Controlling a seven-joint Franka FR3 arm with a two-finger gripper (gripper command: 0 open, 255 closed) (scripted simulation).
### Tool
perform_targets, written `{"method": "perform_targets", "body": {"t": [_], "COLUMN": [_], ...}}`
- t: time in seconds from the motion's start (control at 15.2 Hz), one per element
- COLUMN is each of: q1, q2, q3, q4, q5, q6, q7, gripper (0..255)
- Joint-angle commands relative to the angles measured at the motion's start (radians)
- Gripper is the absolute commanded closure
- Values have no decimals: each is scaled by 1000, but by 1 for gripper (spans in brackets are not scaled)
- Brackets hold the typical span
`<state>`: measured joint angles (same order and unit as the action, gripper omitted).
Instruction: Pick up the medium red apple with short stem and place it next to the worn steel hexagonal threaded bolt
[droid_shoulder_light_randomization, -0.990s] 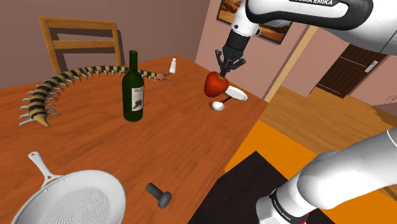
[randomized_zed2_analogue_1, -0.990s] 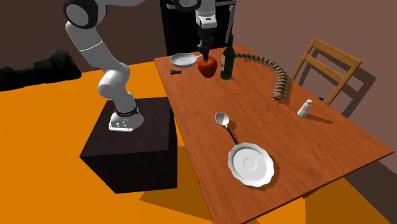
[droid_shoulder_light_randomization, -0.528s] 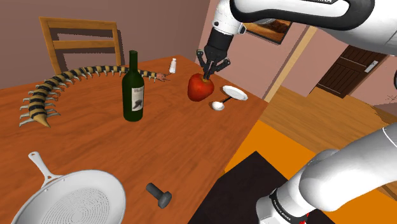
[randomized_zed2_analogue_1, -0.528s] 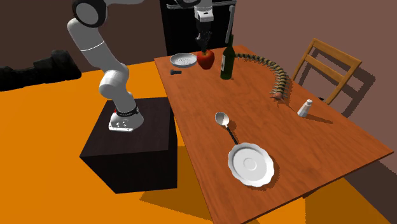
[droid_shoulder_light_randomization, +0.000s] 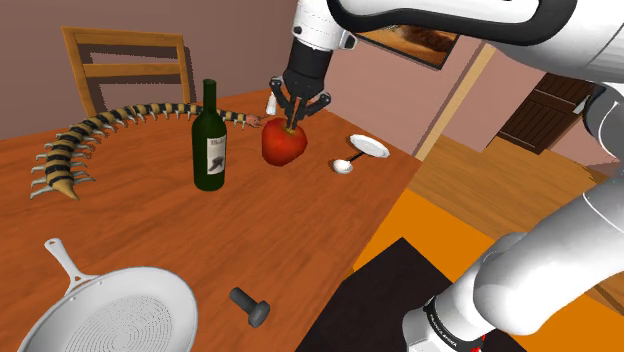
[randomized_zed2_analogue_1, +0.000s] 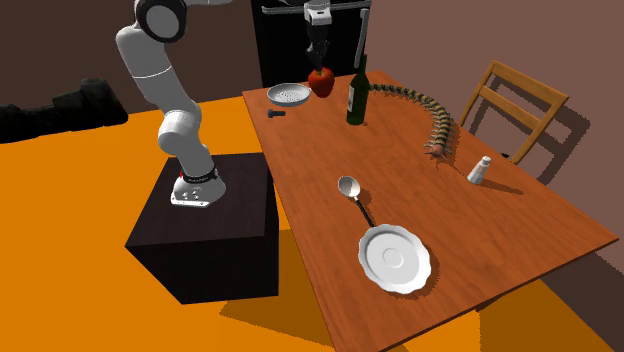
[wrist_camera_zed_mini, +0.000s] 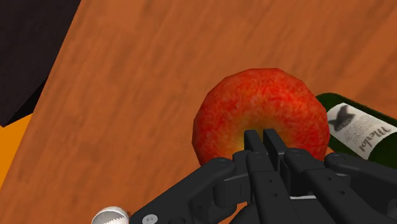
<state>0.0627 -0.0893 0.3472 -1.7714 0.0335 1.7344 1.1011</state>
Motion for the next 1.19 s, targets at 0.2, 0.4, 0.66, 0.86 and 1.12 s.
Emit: {"method": "perform_targets", "body": {"t": [0.2, 0.4, 0.66, 0.86, 1.12], "q1": [61, 106, 185, 263, 283], "q2": [117, 201, 333, 448, 475], "q3": [72, 108, 143, 156, 156], "q4": [130, 226, 385, 538, 534], "q5": [-48, -90, -159, -219, -232], "q6": [-20, -41, -87, -138, -111], "q7": [141, 222, 326, 396, 416], "gripper": [255, 255, 255, 255, 255]}}
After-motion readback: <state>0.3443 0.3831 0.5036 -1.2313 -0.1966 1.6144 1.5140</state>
